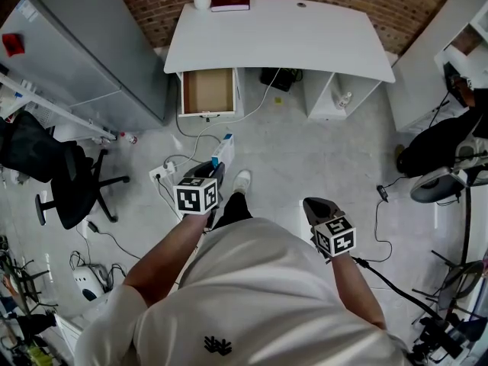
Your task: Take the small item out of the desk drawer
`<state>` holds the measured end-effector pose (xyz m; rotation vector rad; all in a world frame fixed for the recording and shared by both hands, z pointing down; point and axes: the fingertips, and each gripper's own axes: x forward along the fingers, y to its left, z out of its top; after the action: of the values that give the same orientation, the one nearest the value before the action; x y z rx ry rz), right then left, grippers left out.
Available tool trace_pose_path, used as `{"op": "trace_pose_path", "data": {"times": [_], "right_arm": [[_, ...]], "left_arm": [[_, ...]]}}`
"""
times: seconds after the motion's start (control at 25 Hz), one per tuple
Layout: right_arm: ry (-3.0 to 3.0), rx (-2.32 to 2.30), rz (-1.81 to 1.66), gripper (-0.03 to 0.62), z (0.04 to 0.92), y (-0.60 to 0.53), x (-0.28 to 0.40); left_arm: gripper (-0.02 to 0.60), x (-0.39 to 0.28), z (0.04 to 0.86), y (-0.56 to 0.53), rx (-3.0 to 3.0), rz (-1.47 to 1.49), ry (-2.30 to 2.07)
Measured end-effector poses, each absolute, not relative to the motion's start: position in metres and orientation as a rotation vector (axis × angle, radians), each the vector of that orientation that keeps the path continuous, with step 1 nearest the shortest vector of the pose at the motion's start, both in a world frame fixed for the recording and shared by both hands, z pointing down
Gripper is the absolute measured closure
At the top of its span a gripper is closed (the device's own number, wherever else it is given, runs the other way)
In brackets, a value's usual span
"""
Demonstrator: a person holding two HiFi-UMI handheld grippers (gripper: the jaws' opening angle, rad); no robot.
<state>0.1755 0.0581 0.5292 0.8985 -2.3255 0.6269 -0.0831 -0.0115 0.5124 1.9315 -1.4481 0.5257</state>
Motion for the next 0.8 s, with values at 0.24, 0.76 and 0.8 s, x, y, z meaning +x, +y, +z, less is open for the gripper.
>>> {"op": "trace_pose_path", "data": {"times": [0.24, 0.76, 0.8], "right_arm": [[-2.326, 0.884, 0.621, 0.563, 0.5291, 0.0591, 0.1712], [-2.322, 0.868, 0.6, 0.565, 0.5284, 0.059, 0.1681], [-2.322, 0.867, 0.6, 0.565, 0.5285, 0.0589, 0.1687]], "left_arm": [[0.483, -0.0844, 0.5146, -0.0088, 1.928, 0.526, -1.44], [0.483, -0.0871, 0.5124, -0.0088, 1.932, 0.533, -1.442], [0.483, -0.0868, 0.5118, -0.0088, 1.931, 0.535, -1.443]]}}
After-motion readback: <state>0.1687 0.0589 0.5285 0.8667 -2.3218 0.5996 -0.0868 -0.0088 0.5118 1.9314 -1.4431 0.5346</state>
